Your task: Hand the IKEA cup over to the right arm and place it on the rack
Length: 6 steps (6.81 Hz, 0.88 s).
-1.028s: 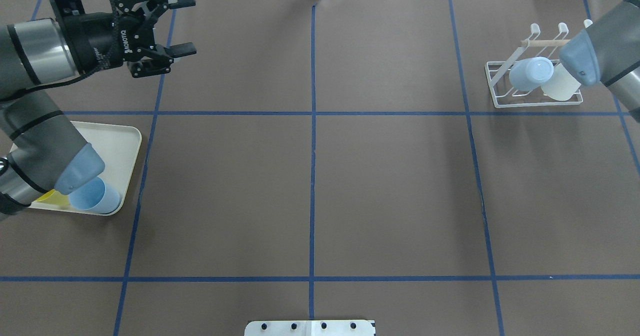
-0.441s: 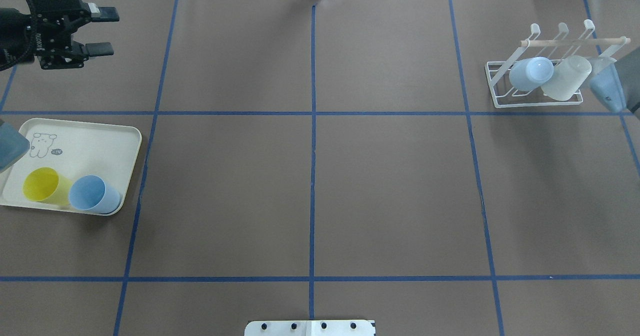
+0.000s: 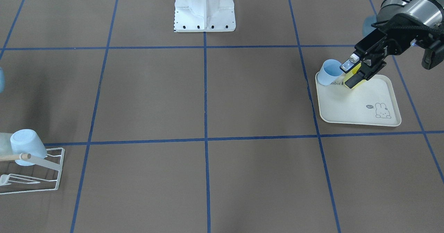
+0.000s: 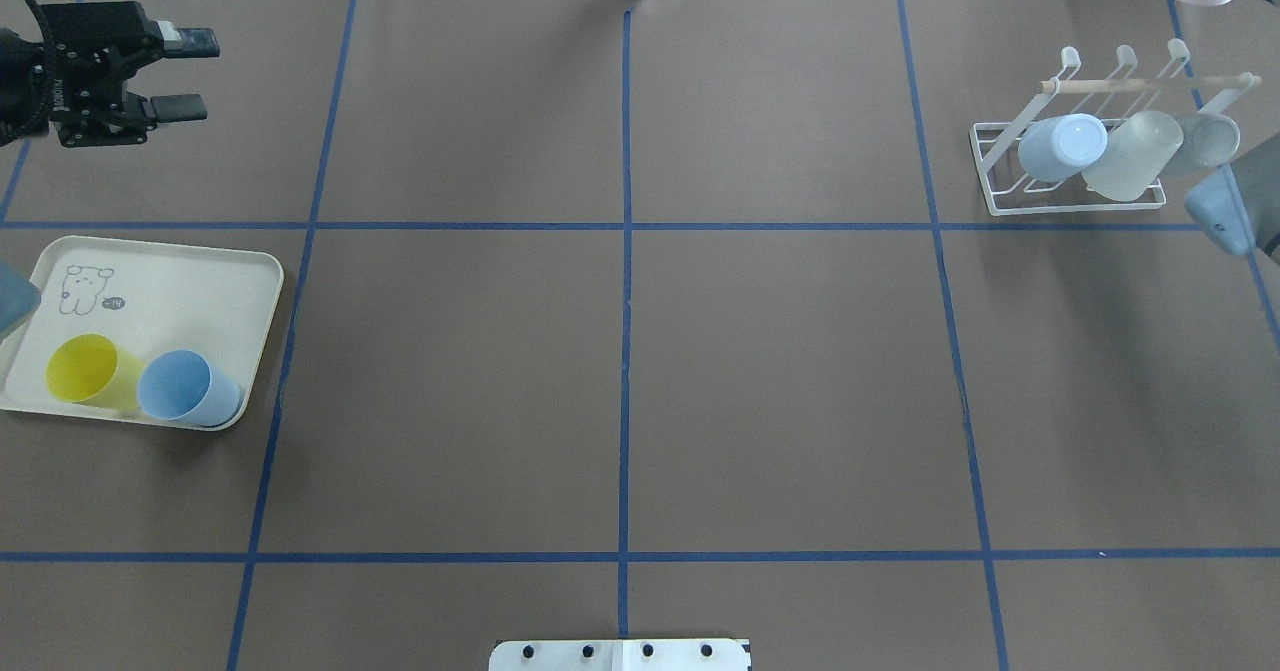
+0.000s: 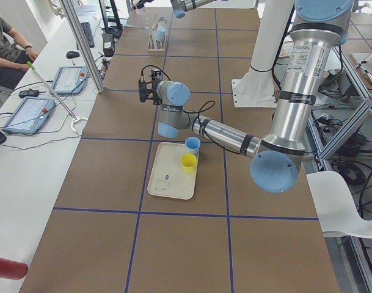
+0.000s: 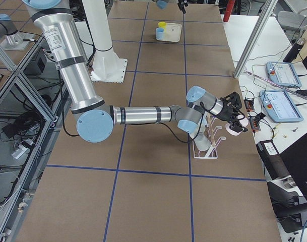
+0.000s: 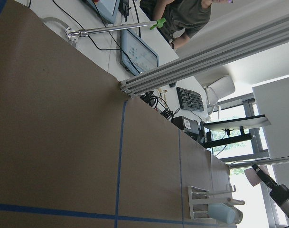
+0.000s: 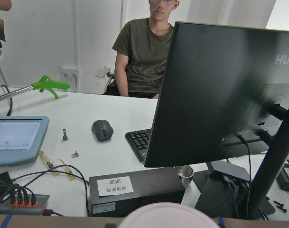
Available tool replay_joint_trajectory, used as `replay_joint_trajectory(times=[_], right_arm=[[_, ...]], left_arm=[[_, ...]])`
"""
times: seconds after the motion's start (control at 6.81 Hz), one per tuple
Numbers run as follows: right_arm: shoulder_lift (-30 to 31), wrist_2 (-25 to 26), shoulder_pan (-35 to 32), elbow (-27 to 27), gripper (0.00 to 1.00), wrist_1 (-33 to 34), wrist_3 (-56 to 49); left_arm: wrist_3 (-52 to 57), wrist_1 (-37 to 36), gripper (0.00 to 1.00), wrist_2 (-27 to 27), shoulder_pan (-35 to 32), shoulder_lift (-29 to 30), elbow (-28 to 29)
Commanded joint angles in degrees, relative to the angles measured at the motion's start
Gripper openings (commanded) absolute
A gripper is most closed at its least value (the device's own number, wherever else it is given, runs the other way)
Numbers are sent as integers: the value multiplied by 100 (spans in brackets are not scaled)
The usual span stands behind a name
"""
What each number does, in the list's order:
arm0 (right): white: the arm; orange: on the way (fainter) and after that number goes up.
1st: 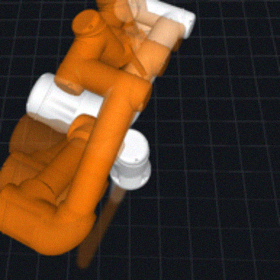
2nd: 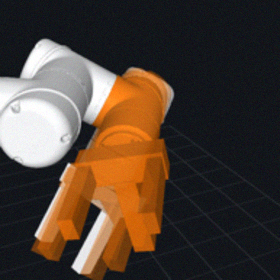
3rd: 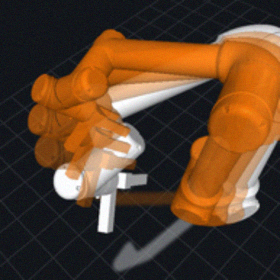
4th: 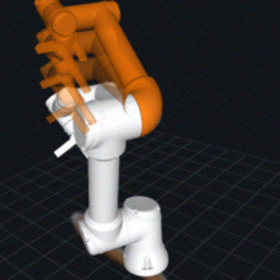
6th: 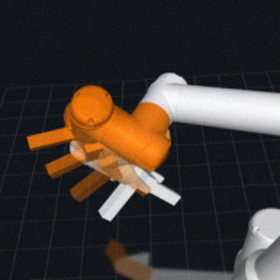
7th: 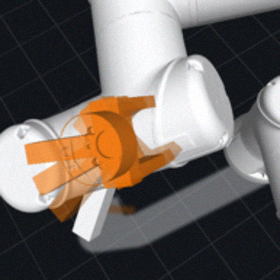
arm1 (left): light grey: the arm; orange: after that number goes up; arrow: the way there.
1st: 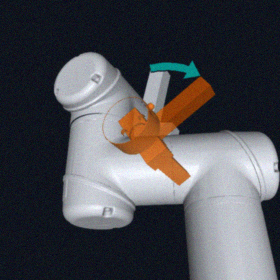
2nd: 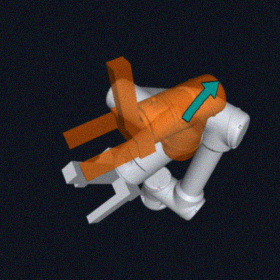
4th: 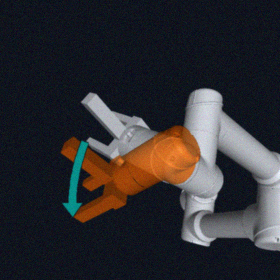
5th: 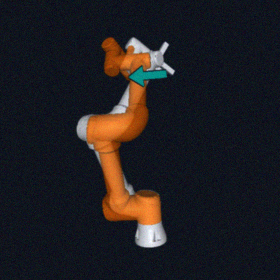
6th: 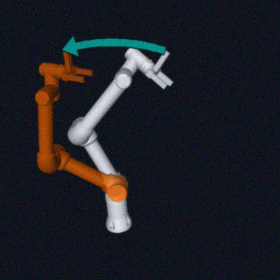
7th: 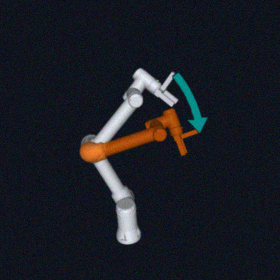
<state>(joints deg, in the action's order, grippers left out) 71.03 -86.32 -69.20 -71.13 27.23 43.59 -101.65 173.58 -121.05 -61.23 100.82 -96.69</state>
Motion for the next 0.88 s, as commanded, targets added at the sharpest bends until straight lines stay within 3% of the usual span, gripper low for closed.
replay_joint_trajectory(times=[0.0,0.73], right_arm=[[235,-8,161,3,0,-25,1],[236,1,337,108,0,-78,-17]], left_arm=[[5,0,100,-7,6,-27,1],[5,0,100,28,14,-36,1]])
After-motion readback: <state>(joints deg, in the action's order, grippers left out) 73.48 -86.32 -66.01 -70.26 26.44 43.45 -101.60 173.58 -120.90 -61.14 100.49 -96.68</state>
